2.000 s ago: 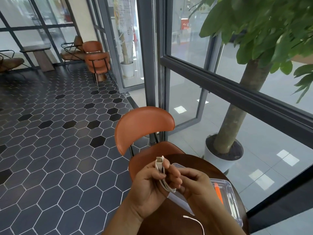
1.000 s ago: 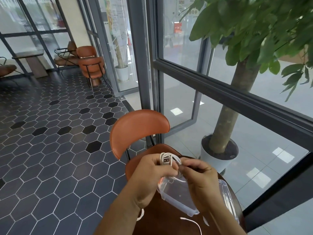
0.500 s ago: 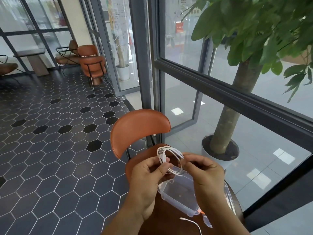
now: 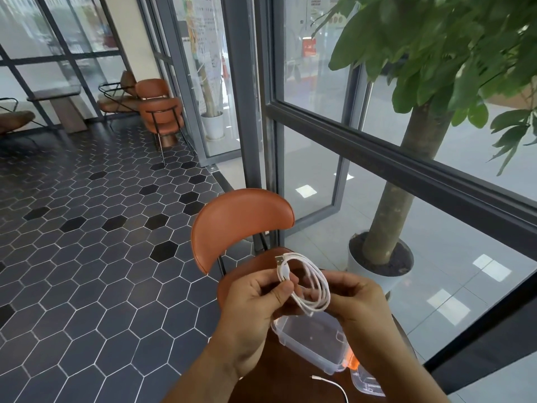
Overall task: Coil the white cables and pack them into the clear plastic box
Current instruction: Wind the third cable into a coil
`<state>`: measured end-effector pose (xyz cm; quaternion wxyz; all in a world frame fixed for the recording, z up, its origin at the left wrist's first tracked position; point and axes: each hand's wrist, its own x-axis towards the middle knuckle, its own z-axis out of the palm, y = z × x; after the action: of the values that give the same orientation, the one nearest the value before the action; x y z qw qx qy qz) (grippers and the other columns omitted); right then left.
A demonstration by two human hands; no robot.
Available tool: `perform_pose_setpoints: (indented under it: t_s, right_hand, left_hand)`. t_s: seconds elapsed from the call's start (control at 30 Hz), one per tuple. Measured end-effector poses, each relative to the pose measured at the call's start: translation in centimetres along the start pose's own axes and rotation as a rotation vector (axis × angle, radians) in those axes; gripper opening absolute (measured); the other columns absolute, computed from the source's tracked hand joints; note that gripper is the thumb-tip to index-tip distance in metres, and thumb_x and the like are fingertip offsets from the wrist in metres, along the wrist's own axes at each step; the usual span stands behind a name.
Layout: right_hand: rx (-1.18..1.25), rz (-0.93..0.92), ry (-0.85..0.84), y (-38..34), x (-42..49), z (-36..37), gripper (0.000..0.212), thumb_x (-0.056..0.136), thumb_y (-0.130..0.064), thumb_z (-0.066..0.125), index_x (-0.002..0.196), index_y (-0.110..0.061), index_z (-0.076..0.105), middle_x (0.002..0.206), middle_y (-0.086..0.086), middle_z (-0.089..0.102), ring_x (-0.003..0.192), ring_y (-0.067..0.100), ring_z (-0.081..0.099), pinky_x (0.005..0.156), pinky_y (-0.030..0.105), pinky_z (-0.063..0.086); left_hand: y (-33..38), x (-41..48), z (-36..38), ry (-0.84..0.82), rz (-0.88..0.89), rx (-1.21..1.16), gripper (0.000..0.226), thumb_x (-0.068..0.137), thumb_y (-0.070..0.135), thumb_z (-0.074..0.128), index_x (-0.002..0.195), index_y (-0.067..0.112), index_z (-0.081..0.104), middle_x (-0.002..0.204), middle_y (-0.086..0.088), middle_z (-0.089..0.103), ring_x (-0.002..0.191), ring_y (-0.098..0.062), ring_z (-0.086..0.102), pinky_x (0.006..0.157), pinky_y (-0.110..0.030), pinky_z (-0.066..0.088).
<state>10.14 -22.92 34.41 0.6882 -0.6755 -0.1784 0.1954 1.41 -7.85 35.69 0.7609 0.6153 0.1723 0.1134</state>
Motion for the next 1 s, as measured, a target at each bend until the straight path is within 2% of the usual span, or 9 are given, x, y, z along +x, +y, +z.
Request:
perform_pose_setpoints:
  t_s: [0.1,0.27,0.33,0.4,0.5,0.67,0.77,0.87,1.0]
  right_hand:
    - [-0.047,-0.056,-0.089,-0.6,0.3,-0.7,0.016,0.071,-0.002,0.080,0.085,-0.010,0.080,0.082,0.006,0.080,0.077,0.023,0.077,0.069,0.025,0.062]
    - [0.108,-0.030,-0.136,-0.6,0.7,-1.4,0.041,0.066,0.000,0.077,0.099,0.009,0.056,0.086,0.026,0.075,0.084,0.043,0.074,0.080,0.050,0.062]
    - [0.195,0.020,-0.186,-0.3,0.7,-1.3,0.033,0.075,0.013,0.070,0.105,0.009,0.056,0.092,0.031,0.072,0.090,0.050,0.070,0.086,0.056,0.059]
    - [0.345,0.096,-0.222,0.0,0.5,-1.2,0.026,0.086,0.016,0.056,0.108,0.005,0.065,0.099,0.031,0.071,0.093,0.048,0.069,0.087,0.053,0.059]
    - [0.301,0.078,-0.257,0.1,-0.2,-0.7,0.025,0.087,-0.005,0.068,0.111,-0.007,0.073,0.104,0.018,0.075,0.097,0.036,0.072,0.088,0.044,0.061]
    - [-0.338,-0.230,0.052,1.6,-0.3,1.0,0.031,0.082,-0.006,0.077,0.093,-0.035,0.074,0.099,-0.010,0.073,0.097,0.013,0.070,0.084,0.042,0.060]
    - [-0.196,-0.298,0.225,1.7,-0.8,1.1,0.021,0.084,-0.013,0.073,0.095,-0.030,0.077,0.112,-0.011,0.074,0.108,0.012,0.069,0.088,0.035,0.060]
    - [0.077,-0.291,0.344,0.3,-1.6,1.2,0.021,0.083,-0.019,0.064,0.101,-0.014,0.074,0.098,-0.001,0.079,0.096,0.018,0.075,0.081,0.032,0.063]
    - [0.314,-0.084,0.458,-0.2,-1.2,1.0,0.018,0.096,-0.014,0.055,0.107,-0.012,0.068,0.088,0.010,0.080,0.083,0.028,0.077,0.075,0.036,0.064]
  left_hand:
    - [0.4,0.0,0.1,-0.061,-0.062,0.031,0.019,0.084,0.019,0.063,0.085,0.014,0.082,0.086,-0.010,0.078,0.088,-0.028,0.076,0.088,-0.049,0.059]
    - [0.3,0.1,0.0,0.002,-0.141,0.115,0.023,0.097,0.006,0.059,0.092,0.009,0.081,0.095,-0.018,0.079,0.092,-0.033,0.076,0.088,-0.050,0.060]
    - [0.3,0.2,0.0,0.030,-0.154,0.151,0.021,0.097,0.003,0.059,0.095,0.006,0.080,0.092,-0.016,0.079,0.089,-0.032,0.077,0.085,-0.049,0.061]
    - [0.2,0.4,-0.2,0.075,-0.142,0.210,0.019,0.096,0.003,0.060,0.095,0.007,0.079,0.085,-0.011,0.080,0.083,-0.028,0.077,0.082,-0.049,0.062]
    - [0.1,0.5,-0.3,0.091,-0.139,0.270,0.018,0.096,0.003,0.061,0.093,0.008,0.078,0.083,-0.012,0.079,0.079,-0.029,0.078,0.076,-0.045,0.063]
    - [-0.3,0.5,0.2,0.092,-0.141,0.275,0.019,0.096,0.003,0.061,0.093,0.011,0.078,0.085,-0.014,0.079,0.080,-0.029,0.078,0.075,-0.044,0.064]
    - [-0.4,0.4,0.2,0.152,-0.148,0.245,0.024,0.094,0.004,0.065,0.082,0.017,0.079,0.080,-0.010,0.077,0.076,-0.029,0.077,0.072,-0.048,0.064]
    - [-0.4,0.4,0.4,0.227,-0.122,0.172,0.026,0.095,0.005,0.064,0.076,0.016,0.079,0.078,-0.008,0.077,0.074,-0.031,0.076,0.074,-0.051,0.064]
    - [-0.3,0.5,1.3,0.235,-0.057,0.124,0.023,0.095,0.005,0.062,0.083,0.018,0.077,0.080,-0.003,0.079,0.079,-0.030,0.078,0.075,-0.044,0.063]
